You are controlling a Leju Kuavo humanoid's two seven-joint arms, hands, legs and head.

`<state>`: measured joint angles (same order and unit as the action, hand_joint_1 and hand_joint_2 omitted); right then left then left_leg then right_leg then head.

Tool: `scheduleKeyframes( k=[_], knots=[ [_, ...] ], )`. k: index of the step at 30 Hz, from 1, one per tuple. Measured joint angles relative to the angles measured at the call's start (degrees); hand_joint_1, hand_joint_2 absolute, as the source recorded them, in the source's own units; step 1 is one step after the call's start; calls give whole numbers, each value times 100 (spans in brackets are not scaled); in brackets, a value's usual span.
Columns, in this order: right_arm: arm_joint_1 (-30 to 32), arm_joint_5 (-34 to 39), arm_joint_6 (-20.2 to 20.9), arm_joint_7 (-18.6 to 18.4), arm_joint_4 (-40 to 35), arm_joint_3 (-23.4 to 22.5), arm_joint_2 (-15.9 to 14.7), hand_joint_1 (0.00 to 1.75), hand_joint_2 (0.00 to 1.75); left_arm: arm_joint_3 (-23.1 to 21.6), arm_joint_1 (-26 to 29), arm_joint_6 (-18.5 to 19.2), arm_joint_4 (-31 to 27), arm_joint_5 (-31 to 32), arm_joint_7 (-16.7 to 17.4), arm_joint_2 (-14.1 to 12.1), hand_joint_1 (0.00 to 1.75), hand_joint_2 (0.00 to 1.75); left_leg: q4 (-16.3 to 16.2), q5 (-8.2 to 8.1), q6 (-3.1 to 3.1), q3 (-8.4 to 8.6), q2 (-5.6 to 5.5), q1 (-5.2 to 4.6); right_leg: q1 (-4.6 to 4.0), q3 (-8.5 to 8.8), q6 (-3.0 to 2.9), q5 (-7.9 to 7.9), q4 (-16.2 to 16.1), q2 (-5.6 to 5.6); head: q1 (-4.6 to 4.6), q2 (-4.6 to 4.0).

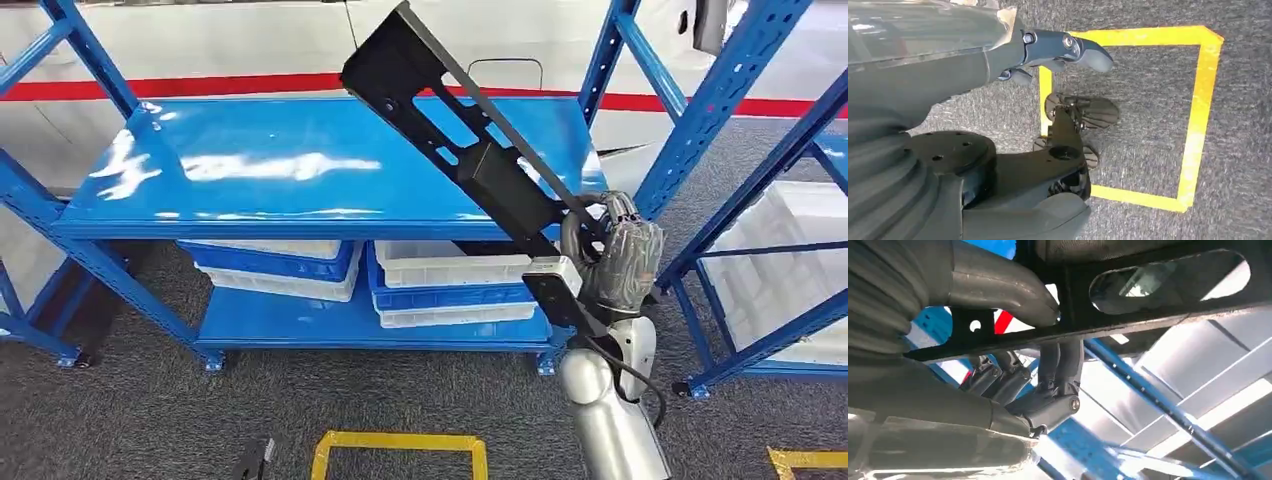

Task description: Take the parts from the cabinet and place them on the table.

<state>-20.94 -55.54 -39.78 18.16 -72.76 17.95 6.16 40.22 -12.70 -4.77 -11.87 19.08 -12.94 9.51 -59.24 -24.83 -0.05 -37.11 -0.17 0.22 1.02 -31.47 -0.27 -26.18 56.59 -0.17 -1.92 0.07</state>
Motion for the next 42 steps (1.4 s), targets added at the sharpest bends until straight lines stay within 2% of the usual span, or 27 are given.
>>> scheduleKeyframes(
  k=[2,4,5,6,8,9,10,13,14,16,19,20,21,23,24,25,28,29,30,31,33,34,35,37,39,40,42],
  knots=[
    [3,7,-2,24,4,-7,27,175,175,2,-1,-2,0,-2,-2,-4,0,175,-909,-587,-77,-341,1,31,-7,-93,-35,64,3,-10,-53,0],
    [10,11,-2,48,24,-18,33,175,175,2,5,-4,0,-4,-2,-5,0,175,-1644,-906,-111,-578,1,40,-19,-205,-32,144,12,-9,-55,0],
    [15,11,-2,55,28,-22,33,175,175,2,5,-4,0,-4,-2,-7,0,175,-1633,-879,-106,-528,1,40,-19,-242,-21,170,14,-8,-53,0],
    [20,11,-2,77,31,-33,33,175,175,2,5,-9,0,-4,-2,-7,0,175,-1288,-710,-90,-274,2,40,-20,-286,-12,208,18,-7,-58,0],
    [18,11,-2,127,31,-68,48,175,175,2,-6,-11,0,-7,-4,-9,0,175,-164,-327,-34,481,1,38,-21,-318,43,248,20,1,-60,0],
    [16,11,-2,153,28,-90,68,175,175,2,-23,-13,-2,-7,-9,-18,0,175,258,-360,12,721,-7,30,-26,-324,53,274,26,-3,-58,0],
    [4,11,-2,166,28,-116,77,175,175,2,-30,-15,-2,-7,-17,-17,0,175,259,-305,65,706,-4,-14,-66,-347,98,304,29,-11,-42,0],
    [9,-2,-2,164,26,-123,101,175,175,2,-18,-13,0,-7,-24,-20,0,175,246,-241,169,656,-4,-58,-36,-357,215,386,-3,-14,-44,0],
    [8,-9,-2,157,15,-138,99,175,175,2,-19,-11,0,-7,-24,-11,0,175,337,-141,244,660,15,-3,-62,-384,246,375,31,-17,-44,0],
    [6,-22,-2,118,-9,-140,92,175,175,2,-26,0,0,-9,-24,-13,0,175,344,-47,339,563,41,-10,-42,-627,163,-63,533,3,-14,0],
    [27,-26,-2,90,-24,-140,68,175,175,2,-6,24,0,-9,-24,-11,0,175,328,82,346,363,49,-18,-30,-1068,154,-683,1862,5,15,0],
    [41,-26,-2,88,-24,-142,61,175,175,2,2,31,0,-9,-24,-11,0,175,322,123,339,302,50,-18,-25,-1020,202,-695,1927,4,21,0],
    [45,-26,-2,74,-26,-142,55,175,175,2,5,33,0,-9,-24,-11,0,175,314,160,327,250,48,-17,-19,-814,256,-619,1694,4,26,0],
    [42,-26,-2,70,-61,-142,48,175,175,2,4,37,0,-9,-24,-9,0,175,285,218,287,162,39,-13,-5,-112,344,-348,649,1,36,0],
    [41,-26,-2,70,-102,-142,48,175,175,2,3,48,0,-13,-24,-11,0,175,252,238,259,137,33,-17,-5,230,338,-305,133,-2,41,0],
    [45,-17,-2,72,-146,-140,48,175,175,2,2,53,0,-15,-28,-11,0,175,231,269,220,81,30,-51,-45,351,272,-329,-13,14,47,0],
    [62,70,-6,131,-236,-197,26,175,175,2,12,61,0,-48,-37,-11,0,175,231,365,113,61,32,-22,-49,222,208,-265,18,24,23,0],
    [66,107,-6,164,-262,-228,24,175,175,2,24,61,0,-50,-39,-18,0,175,236,396,67,39,17,-29,-12,154,125,-207,-25,20,21,0],
    [52,138,-6,195,-295,-258,22,175,175,4,28,61,0,-61,-41,-22,0,175,140,233,36,-39,2,-2,9,168,64,-148,-31,11,30,0],
    [55,166,-6,212,-328,-277,24,175,175,4,37,61,0,-66,-41,-22,0,175,-114,-77,3,-128,3,5,12,110,2,-102,-30,8,-16,0],
    [88,197,-6,260,-369,-332,22,175,175,4,42,59,0,-83,-46,-24,0,175,-984,-661,-66,-406,4,35,-1,-10,-25,-8,-25,5,-47,0],
    [134,230,-6,284,-380,-371,20,175,175,4,49,59,0,-107,-48,-24,0,175,-1431,-844,-88,-527,4,42,-11,-74,-27,41,-20,4,-55,0],
    [187,267,-8,304,-396,-400,18,175,175,4,58,57,0,-109,-48,-24,0,175,-1602,-849,-93,-523,5,45,-15,-130,-11,81,-19,4,-55,0],
    [254,284,-6,337,-411,-446,13,175,175,7,69,53,0,-111,-57,-24,0,175,-1178,-562,-68,-145,4,44,-18,-224,13,151,-11,8,-60,0],
    [276,306,-9,356,-448,-494,13,175,175,4,58,52,-2,-116,-67,-28,0,175,-100,-294,15,615,-2,37,-24,-271,42,216,-4,19,-66,0],
    [278,308,-9,361,-459,-505,13,175,175,4,51,50,-2,-116,-74,-37,0,175,172,-385,53,780,-10,32,-22,-273,60,228,-2,16,-64,0],
    [285,319,-11,389,-501,-551,11,175,175,7,61,24,-4,-118,-146,-50,0,175,300,-376,122,828,-9,-38,-38,-297,163,297,-6,4,-44,0]
  ],
)
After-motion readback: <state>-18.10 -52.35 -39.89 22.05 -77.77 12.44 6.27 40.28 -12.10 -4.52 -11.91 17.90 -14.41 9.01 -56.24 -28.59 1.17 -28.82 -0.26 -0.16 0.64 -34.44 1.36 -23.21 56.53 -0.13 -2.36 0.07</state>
